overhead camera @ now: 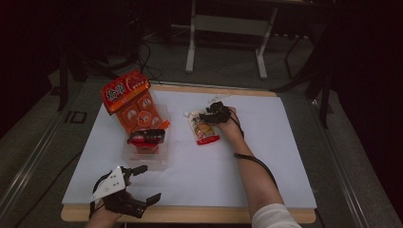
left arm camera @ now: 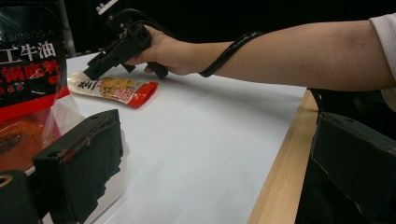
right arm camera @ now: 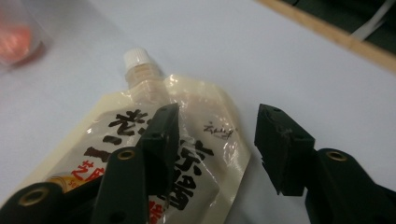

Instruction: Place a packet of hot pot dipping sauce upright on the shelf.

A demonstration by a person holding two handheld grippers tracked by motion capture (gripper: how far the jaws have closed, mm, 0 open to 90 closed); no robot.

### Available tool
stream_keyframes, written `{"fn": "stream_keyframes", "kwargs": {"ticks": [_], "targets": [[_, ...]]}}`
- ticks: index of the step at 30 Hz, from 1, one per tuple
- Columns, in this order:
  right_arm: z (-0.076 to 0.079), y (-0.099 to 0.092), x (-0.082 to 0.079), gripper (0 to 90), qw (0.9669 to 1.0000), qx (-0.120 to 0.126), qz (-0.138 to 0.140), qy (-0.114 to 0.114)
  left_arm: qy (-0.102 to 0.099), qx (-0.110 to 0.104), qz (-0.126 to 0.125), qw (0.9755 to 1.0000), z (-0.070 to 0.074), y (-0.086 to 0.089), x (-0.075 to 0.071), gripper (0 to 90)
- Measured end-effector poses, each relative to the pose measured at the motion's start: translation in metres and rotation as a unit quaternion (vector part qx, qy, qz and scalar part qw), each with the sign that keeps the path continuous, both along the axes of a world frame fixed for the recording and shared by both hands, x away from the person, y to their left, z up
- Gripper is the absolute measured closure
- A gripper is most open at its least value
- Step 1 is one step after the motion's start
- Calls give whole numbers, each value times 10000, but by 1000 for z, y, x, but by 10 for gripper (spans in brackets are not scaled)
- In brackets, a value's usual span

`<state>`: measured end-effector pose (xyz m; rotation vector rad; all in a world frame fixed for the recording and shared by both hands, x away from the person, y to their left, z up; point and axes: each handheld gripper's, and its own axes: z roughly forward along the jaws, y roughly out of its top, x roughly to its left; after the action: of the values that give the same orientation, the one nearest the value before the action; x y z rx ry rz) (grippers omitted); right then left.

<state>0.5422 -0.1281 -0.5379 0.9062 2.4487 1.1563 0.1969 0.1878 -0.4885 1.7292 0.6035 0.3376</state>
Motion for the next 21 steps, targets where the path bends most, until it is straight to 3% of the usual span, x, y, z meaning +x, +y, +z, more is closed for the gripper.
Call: {"fn": "stream_keyframes", "kwargs": {"ticks": [3, 5, 6, 7, 9, 13, 21], "targets": [[-1, -1, 2, 603, 9987, 210, -162, 434, 28, 16, 18, 10000, -1, 1, 0, 26], [1, 1, 0, 735, 9993, -51, -189, 312, 38, 8, 30, 10000, -2, 1, 1, 26], [2, 3, -2, 848, 9992, -143, -166, 323, 32, 4, 33, 10000, -2, 2, 1, 26], [3, 4, -2, 873, 9991, -203, -113, 363, 35, -8, 32, 10000, -2, 1, 1, 26], [5, 7, -4, 886, 9986, -319, -223, 368, 34, -12, 36, 10000, -1, 1, 1, 26], [10, 9, -7, 892, 9977, -237, -463, 443, 28, -5, 11, 10000, -1, -1, 0, 26], [24, 8, -17, 897, 9986, -65, -414, 335, 22, 6, -19, 10000, 0, -2, 0, 26]]}}
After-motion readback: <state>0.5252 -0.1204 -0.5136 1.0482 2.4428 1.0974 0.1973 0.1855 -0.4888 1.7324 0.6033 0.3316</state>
